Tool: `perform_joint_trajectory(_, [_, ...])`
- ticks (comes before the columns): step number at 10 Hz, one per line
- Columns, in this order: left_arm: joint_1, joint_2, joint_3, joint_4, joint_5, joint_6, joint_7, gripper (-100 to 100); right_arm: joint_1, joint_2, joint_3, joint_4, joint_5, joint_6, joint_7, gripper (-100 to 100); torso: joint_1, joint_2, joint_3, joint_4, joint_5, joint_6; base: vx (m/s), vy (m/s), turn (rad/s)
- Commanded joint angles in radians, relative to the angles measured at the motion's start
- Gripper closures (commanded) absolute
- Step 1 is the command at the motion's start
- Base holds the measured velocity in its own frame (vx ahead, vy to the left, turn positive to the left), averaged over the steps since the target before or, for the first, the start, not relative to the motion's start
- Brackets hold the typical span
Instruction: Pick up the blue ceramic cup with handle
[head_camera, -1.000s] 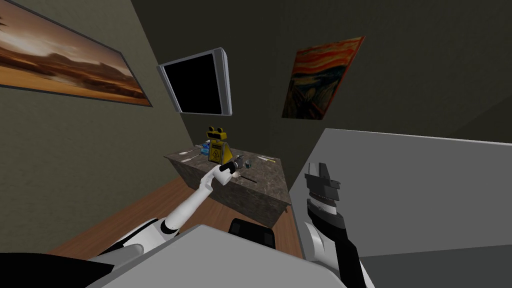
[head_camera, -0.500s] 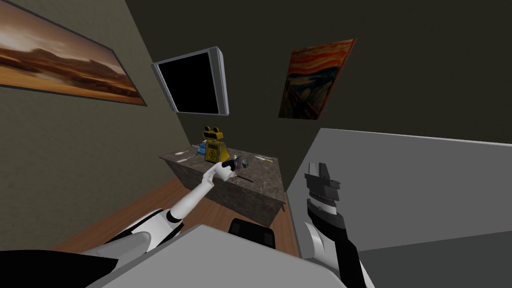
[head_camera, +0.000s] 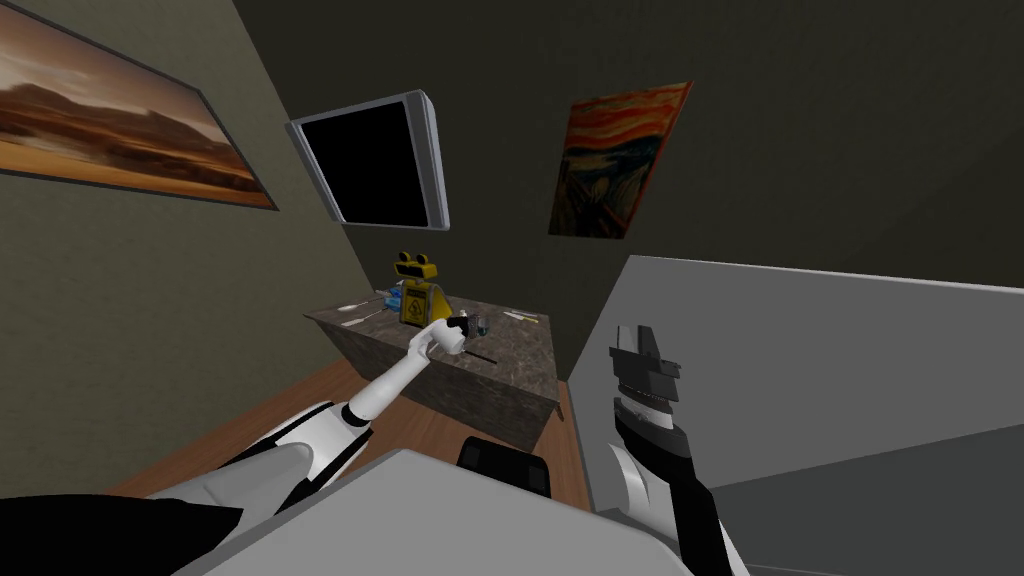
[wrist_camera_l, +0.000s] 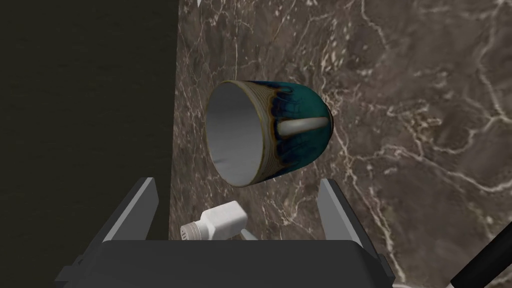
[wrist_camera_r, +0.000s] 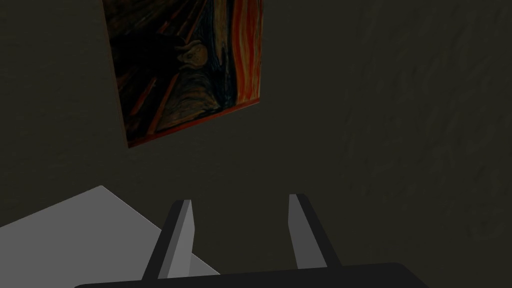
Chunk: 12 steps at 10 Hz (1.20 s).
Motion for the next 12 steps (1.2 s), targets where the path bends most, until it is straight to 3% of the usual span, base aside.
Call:
perform_joint_trajectory(1, [-0.01, 0.007, 0.0, 0.009, 0.003, 0.033, 0.004, -100, 0.0, 0.0, 0.0, 0.0, 0.0, 0.0, 0.0, 0, 0.0, 0.0, 0.0, 0.0, 0.0, 0.0, 0.007, -0.065, -0.025])
perform_joint_trajectory(4, [-0.071, 0.041, -0.001, 0.087, 0.024, 0.131, 0.016, -100, 0.0, 0.0, 0.0, 0.0, 0.0, 0.0, 0.0, 0, -0.001, 0.0, 0.0, 0.0, 0.0, 0.0, 0.01, -0.097, -0.061])
perform_joint_trajectory(8, [-0.115, 0.068, -0.002, 0.146, 0.04, 0.218, 0.026, -100, 0.0, 0.0, 0.0, 0.0, 0.0, 0.0, 0.0, 0, 0.001, 0.001, 0.001, 0.0, 0.0, 0.0, 0.0, -0.07, -0.037])
perform_joint_trajectory(11, [-0.14, 0.091, -0.005, 0.192, 0.053, 0.277, 0.035, -100, 0.0, 0.0, 0.0, 0.0, 0.0, 0.0, 0.0, 0, 0.001, 0.001, 0.0, 0.0, 0.0, 0.0, 0.008, -0.068, -0.029])
perform_joint_trajectory(12, [-0.129, 0.086, -0.004, 0.173, 0.048, 0.264, 0.034, -100, 0.0, 0.0, 0.0, 0.0, 0.0, 0.0, 0.0, 0, 0.002, 0.001, 0.0, 0.0, 0.0, 0.0, 0.005, -0.026, -0.001])
